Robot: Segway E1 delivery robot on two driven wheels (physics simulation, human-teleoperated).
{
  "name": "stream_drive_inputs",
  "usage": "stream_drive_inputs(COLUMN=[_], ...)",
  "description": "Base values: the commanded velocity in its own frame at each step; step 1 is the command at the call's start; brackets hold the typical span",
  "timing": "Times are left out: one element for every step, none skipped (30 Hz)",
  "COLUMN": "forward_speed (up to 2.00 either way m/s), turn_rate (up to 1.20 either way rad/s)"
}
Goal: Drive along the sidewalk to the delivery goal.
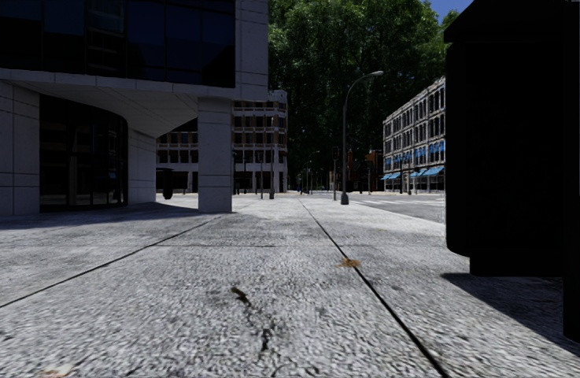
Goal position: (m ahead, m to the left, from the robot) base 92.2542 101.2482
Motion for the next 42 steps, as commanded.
stream_drive_inputs(forward_speed=[2.0, 2.0, 2.0, 2.0, 2.0, 2.0, 2.0, 2.0, 2.0, 2.0, 2.0, 2.0, 2.0, 2.0, 2.0, 2.0, 2.0, 2.0, 2.0, 2.0, 2.0, 2.0, 2.0, 2.0, 2.0, 2.0, 2.0, 2.0, 2.0, 2.0, 2.0, 2.0, 2.0, 2.0, 2.0, 2.0, 2.0, 2.0, 2.0, 2.0, 2.0, 2.0], turn_rate=[0.0, 0.0, 0.0, 0.0, 0.0, 0.0, 0.0, 0.0, 0.0, 0.0, 0.0, 0.0, 0.0, 0.0, 0.0, 0.0, 0.0, 0.0, 0.0, 0.0, 0.0, 0.0, 0.0, 0.0, 0.0, 0.0, 0.0, 0.0, 0.0, 0.0, 0.0, 0.0, 0.0, 0.0, 0.0, 0.0, 0.0, 0.0, 0.0, 0.0, 0.0, 0.0])
